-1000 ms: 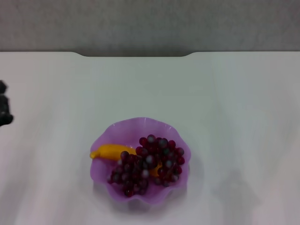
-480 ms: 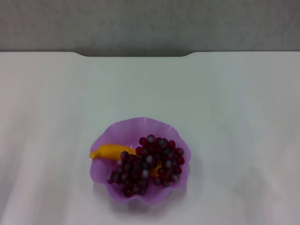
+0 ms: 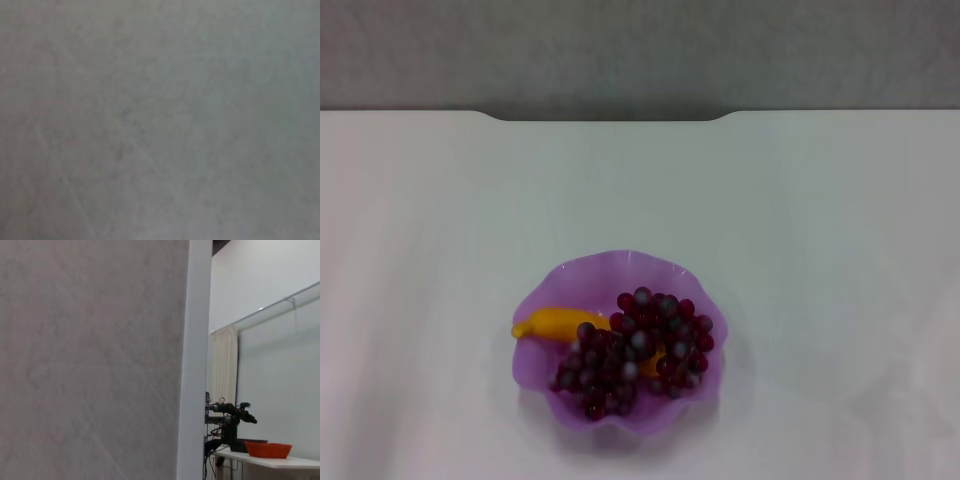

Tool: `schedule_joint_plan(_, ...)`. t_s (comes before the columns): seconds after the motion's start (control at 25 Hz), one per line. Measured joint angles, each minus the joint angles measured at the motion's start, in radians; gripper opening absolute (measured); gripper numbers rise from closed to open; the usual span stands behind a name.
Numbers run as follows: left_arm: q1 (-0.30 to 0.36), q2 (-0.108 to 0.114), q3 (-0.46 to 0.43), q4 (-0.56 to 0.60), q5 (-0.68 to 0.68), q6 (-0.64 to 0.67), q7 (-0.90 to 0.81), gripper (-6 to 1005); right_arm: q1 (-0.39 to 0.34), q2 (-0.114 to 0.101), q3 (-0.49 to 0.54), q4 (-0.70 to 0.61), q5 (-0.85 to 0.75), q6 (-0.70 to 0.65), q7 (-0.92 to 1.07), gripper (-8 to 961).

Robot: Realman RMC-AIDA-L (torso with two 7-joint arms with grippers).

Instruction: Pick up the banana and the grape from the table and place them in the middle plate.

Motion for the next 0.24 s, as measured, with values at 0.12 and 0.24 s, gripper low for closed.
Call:
schedule_joint_plan(0.12,-0.005,0.001,-0.001,0.001,-0.024,-0.039,0.006,13,0.007,-0.001,0.005,0.003,0.005,0.026,0.0,24)
schedule_joint_plan(0.24,-0.012,0.007,0.0,0.019,-0.023,-0.066,0.008,13,0.034,-0.003,0.036,0.011,0.005,0.093,0.0,24)
